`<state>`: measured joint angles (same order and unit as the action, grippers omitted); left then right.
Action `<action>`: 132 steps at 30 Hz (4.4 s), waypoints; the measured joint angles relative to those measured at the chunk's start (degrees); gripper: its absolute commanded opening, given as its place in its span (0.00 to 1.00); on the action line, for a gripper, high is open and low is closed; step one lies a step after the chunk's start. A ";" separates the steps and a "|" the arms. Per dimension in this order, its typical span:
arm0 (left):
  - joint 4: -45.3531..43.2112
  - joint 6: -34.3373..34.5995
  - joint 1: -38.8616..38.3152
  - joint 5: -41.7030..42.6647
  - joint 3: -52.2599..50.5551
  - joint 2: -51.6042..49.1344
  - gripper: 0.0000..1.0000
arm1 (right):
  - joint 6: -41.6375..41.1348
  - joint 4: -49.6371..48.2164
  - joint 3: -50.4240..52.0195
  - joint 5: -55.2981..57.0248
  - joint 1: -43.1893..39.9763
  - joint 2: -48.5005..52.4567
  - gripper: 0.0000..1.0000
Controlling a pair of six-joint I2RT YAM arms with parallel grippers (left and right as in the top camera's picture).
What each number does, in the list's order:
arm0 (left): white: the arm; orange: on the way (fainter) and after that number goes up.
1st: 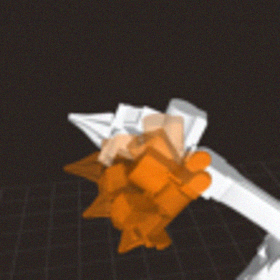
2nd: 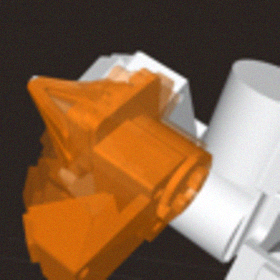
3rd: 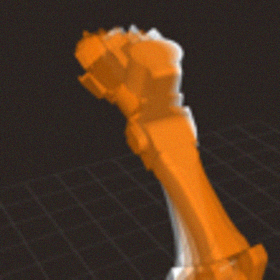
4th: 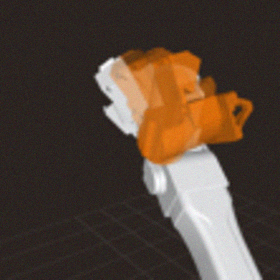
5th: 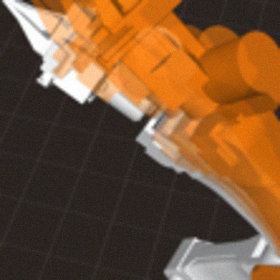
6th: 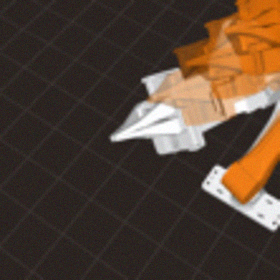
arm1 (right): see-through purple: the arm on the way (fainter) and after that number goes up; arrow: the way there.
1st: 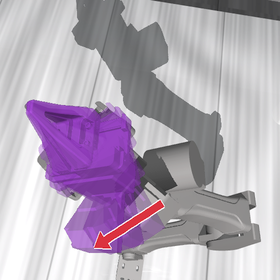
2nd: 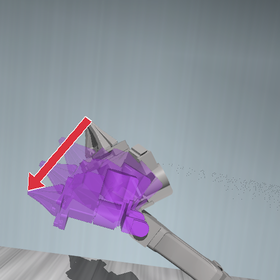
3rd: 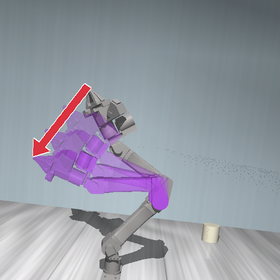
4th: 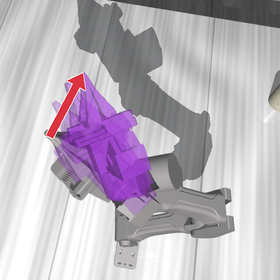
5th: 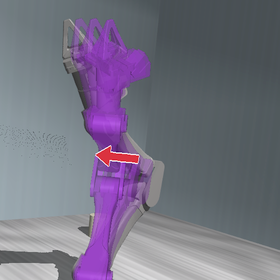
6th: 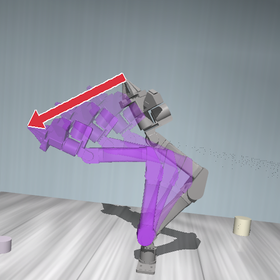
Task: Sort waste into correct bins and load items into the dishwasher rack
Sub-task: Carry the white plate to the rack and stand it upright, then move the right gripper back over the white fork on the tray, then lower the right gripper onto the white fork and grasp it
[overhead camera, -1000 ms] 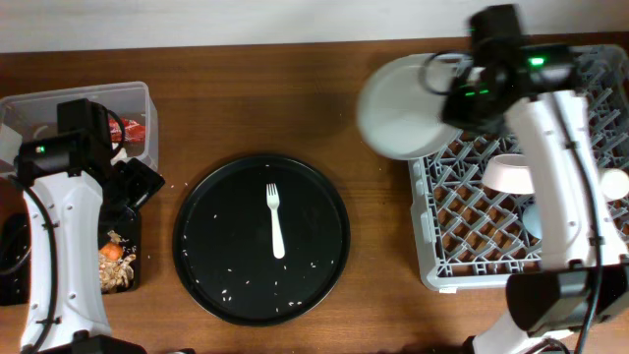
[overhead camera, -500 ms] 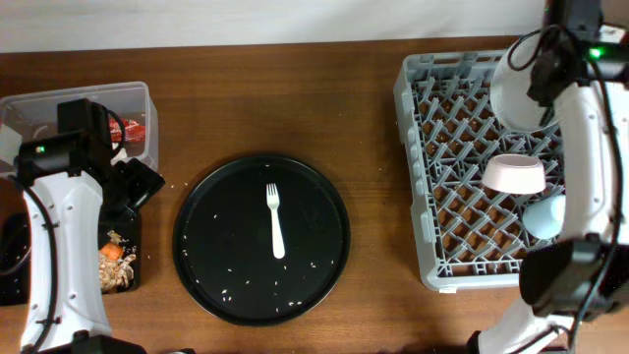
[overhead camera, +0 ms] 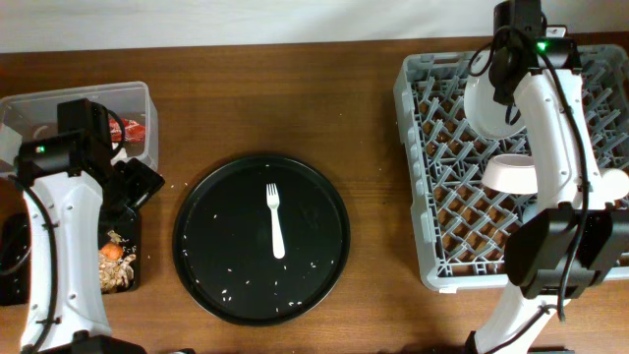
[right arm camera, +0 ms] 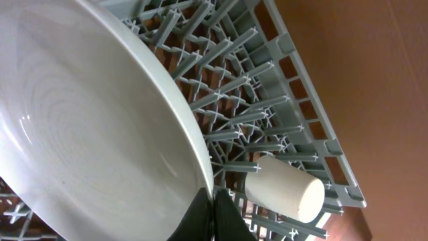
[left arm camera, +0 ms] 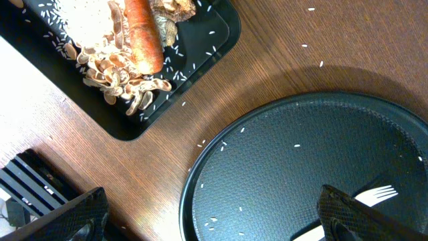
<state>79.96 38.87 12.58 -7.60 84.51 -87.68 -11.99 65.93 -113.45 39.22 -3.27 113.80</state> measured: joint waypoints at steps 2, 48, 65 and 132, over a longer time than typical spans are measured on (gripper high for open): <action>-0.02 0.00 -0.02 0.00 0.00 0.02 0.99 | 0.22 0.63 0.00 -0.50 0.17 0.00 0.48; 0.00 0.00 0.00 0.00 0.00 0.02 0.99 | -23.17 -21.05 22.18 -31.67 53.55 11.15 0.64; 0.00 0.00 -0.02 0.00 0.00 0.00 0.99 | -20.55 -22.71 22.23 -26.58 57.27 11.32 0.34; 0.00 0.00 -0.02 0.00 0.00 0.02 0.99 | -19.74 -10.45 12.17 -33.33 51.67 16.57 0.19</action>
<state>79.96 38.87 12.56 -7.60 84.51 -87.66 -31.73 55.48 -101.27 5.89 48.40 130.37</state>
